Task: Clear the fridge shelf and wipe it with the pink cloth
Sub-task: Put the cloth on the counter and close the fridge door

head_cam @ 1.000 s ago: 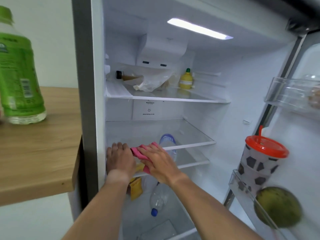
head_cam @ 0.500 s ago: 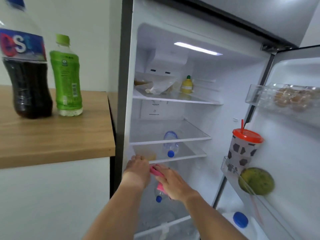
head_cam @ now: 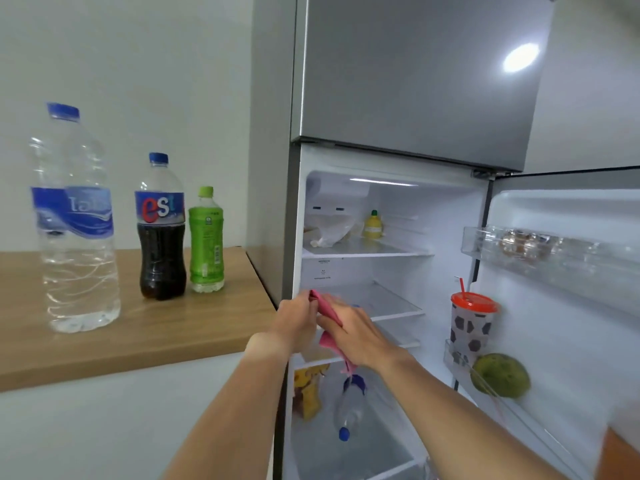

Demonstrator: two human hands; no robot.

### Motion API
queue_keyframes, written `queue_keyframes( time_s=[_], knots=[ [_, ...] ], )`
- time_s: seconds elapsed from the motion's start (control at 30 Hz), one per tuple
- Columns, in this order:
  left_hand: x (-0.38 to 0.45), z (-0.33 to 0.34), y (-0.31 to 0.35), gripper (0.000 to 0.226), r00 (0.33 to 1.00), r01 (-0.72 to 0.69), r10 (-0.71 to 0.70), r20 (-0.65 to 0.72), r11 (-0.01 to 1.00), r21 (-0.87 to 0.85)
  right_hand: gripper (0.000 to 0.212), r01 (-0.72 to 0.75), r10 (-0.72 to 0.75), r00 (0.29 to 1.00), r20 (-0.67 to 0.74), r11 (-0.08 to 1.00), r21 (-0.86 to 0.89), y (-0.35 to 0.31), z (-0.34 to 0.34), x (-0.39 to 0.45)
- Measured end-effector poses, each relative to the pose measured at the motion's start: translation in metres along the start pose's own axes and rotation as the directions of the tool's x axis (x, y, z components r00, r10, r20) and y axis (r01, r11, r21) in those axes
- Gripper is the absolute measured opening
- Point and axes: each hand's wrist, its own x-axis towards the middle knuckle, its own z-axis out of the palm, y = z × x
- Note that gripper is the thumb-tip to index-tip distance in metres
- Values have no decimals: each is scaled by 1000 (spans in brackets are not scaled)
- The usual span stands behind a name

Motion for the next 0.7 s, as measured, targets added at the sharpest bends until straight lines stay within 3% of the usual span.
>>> queue_keyframes(
  time_s=[0.1, 0.2, 0.47, 0.6, 0.7],
  knots=[
    [-4, -19, -10, 29, 994, -26, 20, -104, 998, -50, 51, 53, -53, 999, 3, 997, -60, -24, 3, 10],
    [-10, -36, -25, 29, 992, 23, -27, -121, 999, -31, 53, 99, -92, 994, 50, 984, -150, -45, 15, 17],
    [-23, -73, -69, 30, 942, 134, -232, -242, 922, -362, 55, 160, -157, 978, 139, 987, -12, -103, 53, 45],
    [-26, -87, -98, 23, 910, 201, -302, -285, 920, -335, 73, 118, -132, 968, 211, 990, 77, -113, 70, 55],
    [-28, -94, -115, 22, 913, 235, -301, -275, 939, -250, 76, 110, -105, 961, 255, 994, -5, -113, 79, 61]
  ],
)
